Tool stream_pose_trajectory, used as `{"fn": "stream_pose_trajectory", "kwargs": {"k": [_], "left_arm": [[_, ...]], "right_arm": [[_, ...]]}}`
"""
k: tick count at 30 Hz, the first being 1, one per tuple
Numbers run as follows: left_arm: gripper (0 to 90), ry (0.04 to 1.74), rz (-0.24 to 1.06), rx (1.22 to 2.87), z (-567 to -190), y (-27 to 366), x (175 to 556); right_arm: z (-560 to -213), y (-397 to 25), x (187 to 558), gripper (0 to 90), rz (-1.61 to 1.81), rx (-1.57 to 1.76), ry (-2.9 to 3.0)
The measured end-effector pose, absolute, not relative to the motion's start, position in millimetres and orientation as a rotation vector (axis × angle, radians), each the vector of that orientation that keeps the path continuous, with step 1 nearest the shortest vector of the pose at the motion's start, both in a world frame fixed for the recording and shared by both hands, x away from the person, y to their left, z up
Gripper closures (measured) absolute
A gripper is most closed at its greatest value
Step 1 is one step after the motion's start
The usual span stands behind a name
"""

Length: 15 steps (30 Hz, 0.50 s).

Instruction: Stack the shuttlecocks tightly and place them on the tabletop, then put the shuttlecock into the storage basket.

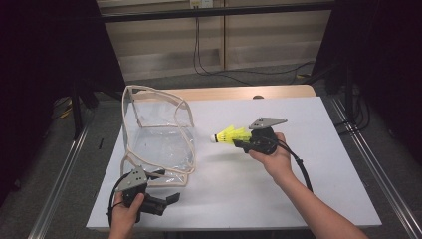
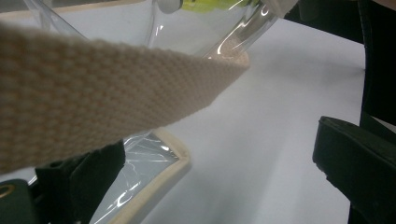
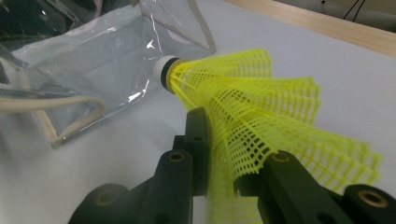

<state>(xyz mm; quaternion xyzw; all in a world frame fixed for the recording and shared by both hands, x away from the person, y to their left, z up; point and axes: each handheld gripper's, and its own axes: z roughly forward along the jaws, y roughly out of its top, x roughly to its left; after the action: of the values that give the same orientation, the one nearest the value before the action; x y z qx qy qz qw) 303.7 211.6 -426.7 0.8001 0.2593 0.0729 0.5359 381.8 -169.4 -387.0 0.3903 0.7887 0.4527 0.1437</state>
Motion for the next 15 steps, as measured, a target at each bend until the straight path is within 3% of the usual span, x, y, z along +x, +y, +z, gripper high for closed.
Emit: {"fn": "stream_pose_trajectory", "kwargs": {"k": [15], "left_arm": [[2.4,0.617,0.173,1.906,-427,212,303]], "right_arm": [[-360,-166,383,79.3,1.313,1.089,2.278]]}}
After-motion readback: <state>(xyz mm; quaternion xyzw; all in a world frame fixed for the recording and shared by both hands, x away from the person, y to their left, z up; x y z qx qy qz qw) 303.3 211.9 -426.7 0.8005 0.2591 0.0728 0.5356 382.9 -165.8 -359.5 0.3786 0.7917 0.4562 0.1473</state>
